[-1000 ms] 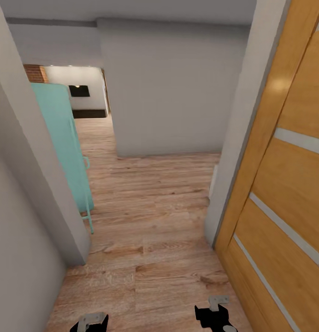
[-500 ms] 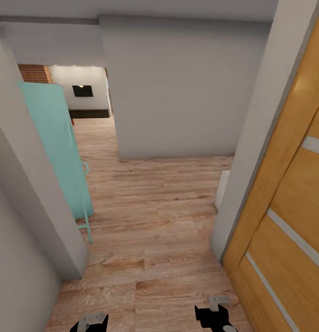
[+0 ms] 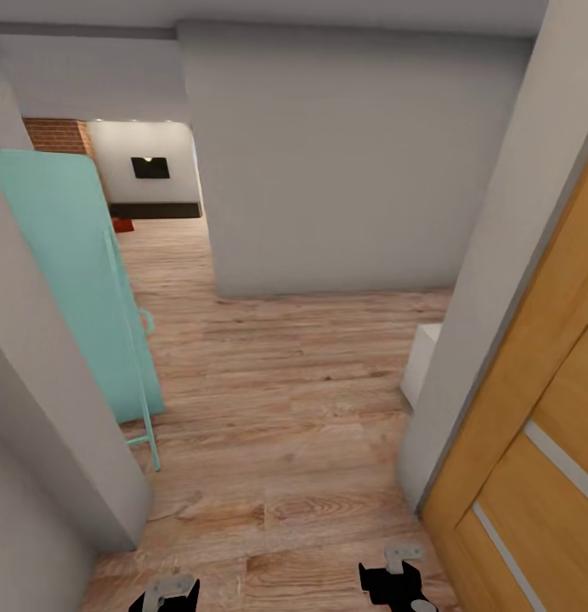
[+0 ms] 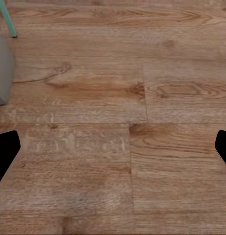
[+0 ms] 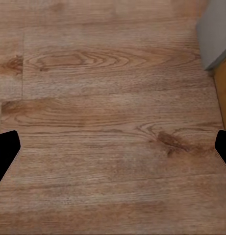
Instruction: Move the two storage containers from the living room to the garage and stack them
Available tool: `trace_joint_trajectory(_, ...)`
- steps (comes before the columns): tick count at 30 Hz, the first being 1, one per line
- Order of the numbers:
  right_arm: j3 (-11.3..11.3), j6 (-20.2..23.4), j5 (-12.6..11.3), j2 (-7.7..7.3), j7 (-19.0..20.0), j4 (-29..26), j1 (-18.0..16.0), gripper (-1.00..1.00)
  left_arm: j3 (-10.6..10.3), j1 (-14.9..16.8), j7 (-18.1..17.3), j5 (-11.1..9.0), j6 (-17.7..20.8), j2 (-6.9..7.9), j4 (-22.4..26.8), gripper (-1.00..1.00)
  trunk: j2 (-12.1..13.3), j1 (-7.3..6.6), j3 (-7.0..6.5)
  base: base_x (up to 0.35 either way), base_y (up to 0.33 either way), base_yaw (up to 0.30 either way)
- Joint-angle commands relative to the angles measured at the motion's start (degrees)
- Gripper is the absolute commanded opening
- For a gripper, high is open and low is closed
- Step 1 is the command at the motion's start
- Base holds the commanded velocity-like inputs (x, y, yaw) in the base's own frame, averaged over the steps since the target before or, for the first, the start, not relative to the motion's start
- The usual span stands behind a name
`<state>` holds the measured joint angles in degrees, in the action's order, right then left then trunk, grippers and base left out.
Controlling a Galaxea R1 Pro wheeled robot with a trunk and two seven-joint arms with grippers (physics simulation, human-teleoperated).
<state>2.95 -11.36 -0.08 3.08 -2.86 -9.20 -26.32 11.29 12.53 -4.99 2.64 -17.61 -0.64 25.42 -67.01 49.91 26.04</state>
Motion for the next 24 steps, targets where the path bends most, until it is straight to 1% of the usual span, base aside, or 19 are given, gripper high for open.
trace_joint_trajectory(1, 0.3, -0.2, 0.0, 0.00, -0.3, 0.1, 0.0, 1.00, 0.5, 0.0, -0.5, 0.3, -0.1, -0.06, 0.0, 1.00, 0.0, 0.04, 0.06, 0.347, 0.000, 0.000)
trace_joint_trajectory(24, 0.3, -0.2, 0.0, 0.00, -0.3, 0.1, 0.0, 1.00, 0.5, 0.0, -0.5, 0.3, -0.1, -0.06, 0.0, 1.00, 0.0, 0.04, 0.06, 0.347, 0.000, 0.000)
